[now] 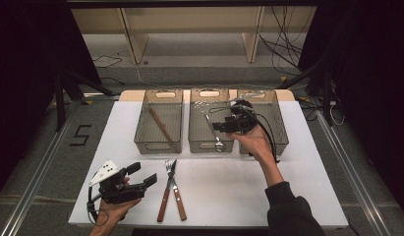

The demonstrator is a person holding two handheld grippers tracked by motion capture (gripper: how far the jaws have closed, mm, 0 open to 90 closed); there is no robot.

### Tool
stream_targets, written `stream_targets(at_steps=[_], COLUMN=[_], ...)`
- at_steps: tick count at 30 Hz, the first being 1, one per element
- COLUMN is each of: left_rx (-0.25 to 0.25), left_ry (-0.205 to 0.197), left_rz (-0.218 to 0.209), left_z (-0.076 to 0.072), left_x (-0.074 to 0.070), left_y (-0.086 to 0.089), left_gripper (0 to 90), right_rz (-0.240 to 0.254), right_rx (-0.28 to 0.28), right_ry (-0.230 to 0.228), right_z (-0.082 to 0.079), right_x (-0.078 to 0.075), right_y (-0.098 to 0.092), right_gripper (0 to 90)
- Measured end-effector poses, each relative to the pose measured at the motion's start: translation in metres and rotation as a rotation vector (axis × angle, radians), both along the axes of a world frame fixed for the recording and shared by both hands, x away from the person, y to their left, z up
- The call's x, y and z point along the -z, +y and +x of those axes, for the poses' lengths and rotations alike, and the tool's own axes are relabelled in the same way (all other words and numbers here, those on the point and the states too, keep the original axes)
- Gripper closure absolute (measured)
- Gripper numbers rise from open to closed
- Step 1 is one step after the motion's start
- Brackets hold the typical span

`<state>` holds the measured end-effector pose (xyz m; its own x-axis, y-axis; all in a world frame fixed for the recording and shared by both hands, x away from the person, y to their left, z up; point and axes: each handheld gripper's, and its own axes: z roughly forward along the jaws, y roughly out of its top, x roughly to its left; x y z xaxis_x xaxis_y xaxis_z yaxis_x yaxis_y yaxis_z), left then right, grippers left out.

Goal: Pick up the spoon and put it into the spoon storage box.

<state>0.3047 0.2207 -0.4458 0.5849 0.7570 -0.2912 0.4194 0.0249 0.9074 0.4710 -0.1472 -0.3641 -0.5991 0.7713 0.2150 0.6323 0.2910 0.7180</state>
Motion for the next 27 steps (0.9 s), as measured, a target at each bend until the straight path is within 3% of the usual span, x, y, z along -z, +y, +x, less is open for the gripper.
stream_targets(at_steps=[14, 27], left_rx=[0.000, 0.012], left_ry=[0.005, 0.009], left_rz=[0.002, 0.010], left_z=[0.001, 0.001], left_x=[0.001, 0.001], left_y=[-0.001, -0.003], left_gripper=[16.5, 16.4], right_rz=[0.079, 0.101], right_rx=[-0.023, -0.032], right_ry=[-0.065, -0.110], right_z=[-0.050, -0.082], right_x=[0.000, 0.023], right_y=[-0.030, -0.045], right_gripper=[35.6, 32.7])
